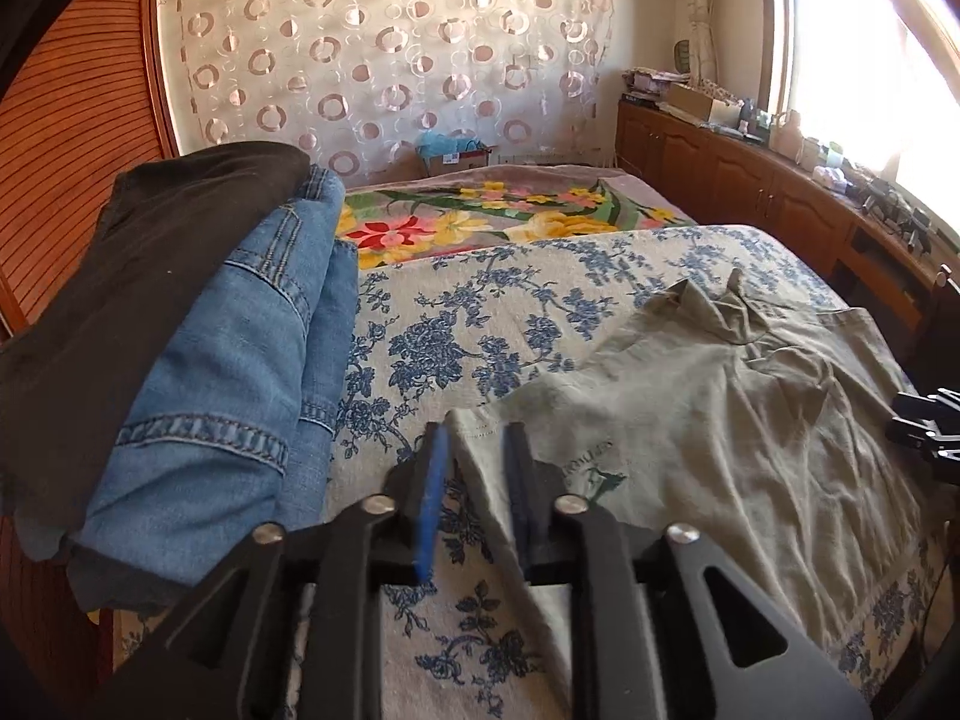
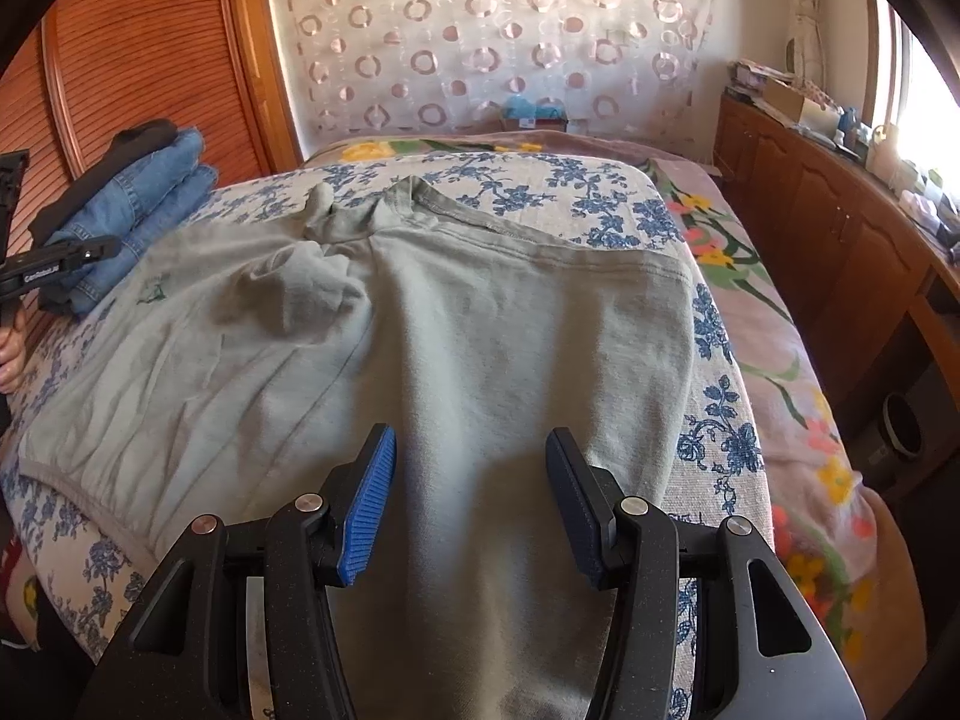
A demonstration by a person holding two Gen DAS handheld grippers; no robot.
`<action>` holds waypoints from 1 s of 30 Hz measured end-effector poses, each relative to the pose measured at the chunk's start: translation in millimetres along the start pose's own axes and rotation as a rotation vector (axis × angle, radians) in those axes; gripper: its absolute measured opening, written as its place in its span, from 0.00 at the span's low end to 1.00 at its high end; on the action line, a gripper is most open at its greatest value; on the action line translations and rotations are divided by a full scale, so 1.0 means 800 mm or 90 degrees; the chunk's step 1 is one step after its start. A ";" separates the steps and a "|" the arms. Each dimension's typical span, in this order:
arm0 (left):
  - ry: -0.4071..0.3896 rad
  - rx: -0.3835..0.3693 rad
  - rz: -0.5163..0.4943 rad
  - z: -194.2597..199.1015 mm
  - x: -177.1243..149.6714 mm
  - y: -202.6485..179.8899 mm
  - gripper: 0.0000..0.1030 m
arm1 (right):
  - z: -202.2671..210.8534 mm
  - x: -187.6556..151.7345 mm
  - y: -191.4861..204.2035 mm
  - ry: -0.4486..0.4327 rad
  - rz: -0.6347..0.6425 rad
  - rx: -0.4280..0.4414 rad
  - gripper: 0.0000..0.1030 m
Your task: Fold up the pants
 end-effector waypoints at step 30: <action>-0.015 -0.094 -0.052 0.051 -0.059 -0.087 0.68 | 0.001 -0.005 -0.003 -0.001 -0.005 -0.008 0.51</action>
Point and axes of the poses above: each gripper's, at about its wrist camera, not at the fingertips, and z roughly against the way its jaws point, y to its left, x to its top, the point moved 1 cm from there along -z, roughly the way its jaws point
